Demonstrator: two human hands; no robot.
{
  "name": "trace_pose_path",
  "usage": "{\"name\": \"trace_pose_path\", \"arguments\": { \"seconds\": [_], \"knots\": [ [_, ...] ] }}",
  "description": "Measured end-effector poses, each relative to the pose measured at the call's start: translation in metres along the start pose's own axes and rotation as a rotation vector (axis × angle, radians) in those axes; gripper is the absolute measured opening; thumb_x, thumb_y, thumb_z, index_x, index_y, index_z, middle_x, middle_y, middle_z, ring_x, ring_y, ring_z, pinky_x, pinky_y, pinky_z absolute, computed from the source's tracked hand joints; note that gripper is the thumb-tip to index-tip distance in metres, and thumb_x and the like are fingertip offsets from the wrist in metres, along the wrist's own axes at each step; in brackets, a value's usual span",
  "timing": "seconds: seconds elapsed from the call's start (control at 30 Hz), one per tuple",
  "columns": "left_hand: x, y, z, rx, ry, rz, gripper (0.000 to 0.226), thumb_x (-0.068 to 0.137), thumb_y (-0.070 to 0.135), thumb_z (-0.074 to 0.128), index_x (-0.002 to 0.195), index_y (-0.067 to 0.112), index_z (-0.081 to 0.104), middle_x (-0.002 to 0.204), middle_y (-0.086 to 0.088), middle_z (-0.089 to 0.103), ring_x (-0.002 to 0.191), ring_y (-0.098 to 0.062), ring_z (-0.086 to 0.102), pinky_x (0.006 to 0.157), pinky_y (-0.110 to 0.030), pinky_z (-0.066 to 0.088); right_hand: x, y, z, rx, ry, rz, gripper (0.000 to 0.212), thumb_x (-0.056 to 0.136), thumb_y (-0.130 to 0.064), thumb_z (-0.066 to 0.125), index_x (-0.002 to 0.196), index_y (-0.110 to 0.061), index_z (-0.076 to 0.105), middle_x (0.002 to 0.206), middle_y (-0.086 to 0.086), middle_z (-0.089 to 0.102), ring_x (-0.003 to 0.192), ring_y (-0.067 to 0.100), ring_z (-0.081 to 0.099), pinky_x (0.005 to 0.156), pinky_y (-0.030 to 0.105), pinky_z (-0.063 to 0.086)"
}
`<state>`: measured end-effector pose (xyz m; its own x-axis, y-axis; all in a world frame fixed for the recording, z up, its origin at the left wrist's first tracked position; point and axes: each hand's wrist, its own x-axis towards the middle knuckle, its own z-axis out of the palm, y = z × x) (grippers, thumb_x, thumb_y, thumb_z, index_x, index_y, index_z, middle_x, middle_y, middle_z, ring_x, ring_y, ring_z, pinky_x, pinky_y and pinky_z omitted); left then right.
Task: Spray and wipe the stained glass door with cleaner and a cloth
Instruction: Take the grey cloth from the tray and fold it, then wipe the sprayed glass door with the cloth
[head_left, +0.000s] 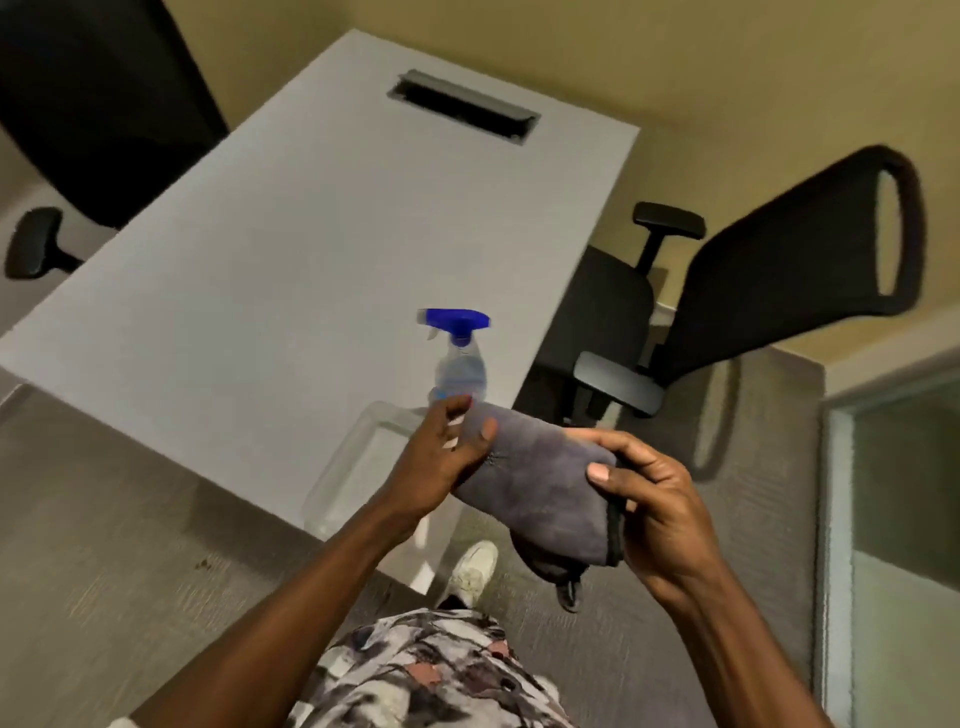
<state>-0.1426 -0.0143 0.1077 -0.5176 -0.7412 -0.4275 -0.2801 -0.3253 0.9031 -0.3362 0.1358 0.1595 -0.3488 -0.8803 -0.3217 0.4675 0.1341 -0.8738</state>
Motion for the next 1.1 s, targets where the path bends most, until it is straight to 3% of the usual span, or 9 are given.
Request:
{"name": "trace_pose_path", "arguments": {
  "seconds": [0.07, 0.13, 0.2, 0.3, 0.57, 0.7, 0.87, 1.0, 1.1],
  "knots": [
    [0.000, 0.008, 0.033, -0.025, -0.258, 0.024, 0.108, 0.070, 0.074, 0.087, 0.157, 0.019, 0.055, 0.150, 0.003, 0.068, 0.138, -0.011, 0.067, 0.115, -0.030, 0.056, -0.026, -0.014, -0.026, 0.034, 0.048, -0.021, 0.036, 0.080, -0.004, 0.069, 0.113, -0.007, 0.082, 0.119, 0.016, 0.081, 0.109, 0.025, 0.079, 0.088, 0.027, 0.064],
    [-0.001, 0.010, 0.054, -0.007, -0.406, 0.030, 0.087, 0.074, 0.051, 0.089, 0.149, 0.017, 0.063, 0.143, 0.001, 0.076, 0.136, -0.018, 0.070, 0.113, -0.032, 0.059, -0.045, -0.021, -0.044, 0.020, 0.102, -0.049, 0.034, 0.079, -0.005, 0.069, 0.110, -0.010, 0.084, 0.117, 0.013, 0.082, 0.108, 0.023, 0.079, 0.086, 0.026, 0.064],
    [-0.007, 0.015, 0.089, 0.022, -0.476, 0.013, 0.067, 0.073, 0.040, 0.093, 0.133, 0.018, 0.073, 0.124, 0.002, 0.084, 0.125, -0.023, 0.077, 0.101, -0.028, 0.063, -0.078, -0.031, -0.071, 0.007, 0.225, -0.128, 0.033, 0.081, -0.006, 0.071, 0.110, -0.014, 0.084, 0.117, 0.011, 0.083, 0.106, 0.021, 0.080, 0.085, 0.025, 0.064],
    [-0.019, 0.023, 0.140, 0.024, -0.563, 0.055, 0.053, 0.083, 0.017, 0.096, 0.131, 0.017, 0.075, 0.122, -0.002, 0.085, 0.119, -0.021, 0.080, 0.094, -0.025, 0.064, -0.129, -0.038, -0.111, -0.017, 0.456, -0.267, 0.035, 0.084, -0.006, 0.082, 0.118, -0.015, 0.082, 0.116, 0.011, 0.083, 0.102, 0.019, 0.081, 0.081, 0.025, 0.065],
    [-0.066, 0.044, 0.285, 0.109, -0.787, 0.114, 0.038, 0.089, 0.005, 0.088, 0.125, 0.004, 0.076, 0.116, -0.014, 0.086, 0.116, -0.035, 0.080, 0.101, -0.044, 0.067, -0.261, -0.018, -0.190, -0.127, 1.195, -0.476, 0.037, 0.086, 0.003, 0.086, 0.113, -0.022, 0.082, 0.109, 0.002, 0.085, 0.097, 0.013, 0.079, 0.088, 0.024, 0.066],
    [-0.099, 0.054, 0.348, 0.221, -0.912, 0.260, 0.035, 0.086, 0.015, 0.094, 0.116, 0.022, 0.077, 0.108, -0.007, 0.088, 0.103, -0.027, 0.085, 0.095, -0.045, 0.069, -0.321, -0.004, -0.208, -0.298, 1.430, -0.481, 0.035, 0.088, -0.001, 0.087, 0.109, -0.027, 0.081, 0.108, -0.009, 0.083, 0.104, 0.008, 0.077, 0.088, 0.018, 0.063],
    [-0.145, 0.048, 0.412, 0.353, -1.001, 0.404, 0.030, 0.080, 0.026, 0.098, 0.104, 0.022, 0.081, 0.098, -0.007, 0.086, 0.093, -0.030, 0.084, 0.089, -0.052, 0.069, -0.392, 0.019, -0.226, -0.371, 1.671, -0.449, 0.032, 0.087, -0.008, 0.089, 0.110, -0.029, 0.082, 0.110, -0.010, 0.081, 0.106, 0.010, 0.076, 0.096, 0.038, 0.063],
    [-0.185, 0.035, 0.456, 0.416, -1.000, 0.411, 0.023, 0.076, 0.017, 0.101, 0.087, 0.019, 0.082, 0.076, 0.000, 0.080, 0.067, -0.012, 0.069, 0.071, -0.035, 0.062, -0.437, 0.032, -0.233, -0.497, 1.799, -0.439, 0.034, 0.090, -0.010, 0.087, 0.112, -0.033, 0.079, 0.111, -0.012, 0.077, 0.104, 0.006, 0.073, 0.091, 0.038, 0.065],
    [-0.211, 0.030, 0.483, 0.428, -1.037, 0.320, 0.023, 0.074, 0.012, 0.102, 0.086, 0.015, 0.083, 0.081, -0.004, 0.084, 0.072, -0.014, 0.075, 0.079, -0.041, 0.067, -0.457, 0.043, -0.238, -0.593, 1.886, -0.403, 0.034, 0.092, -0.007, 0.084, 0.119, -0.027, 0.077, 0.111, -0.007, 0.074, 0.099, 0.002, 0.070, 0.085, 0.040, 0.065]
  ]
}}
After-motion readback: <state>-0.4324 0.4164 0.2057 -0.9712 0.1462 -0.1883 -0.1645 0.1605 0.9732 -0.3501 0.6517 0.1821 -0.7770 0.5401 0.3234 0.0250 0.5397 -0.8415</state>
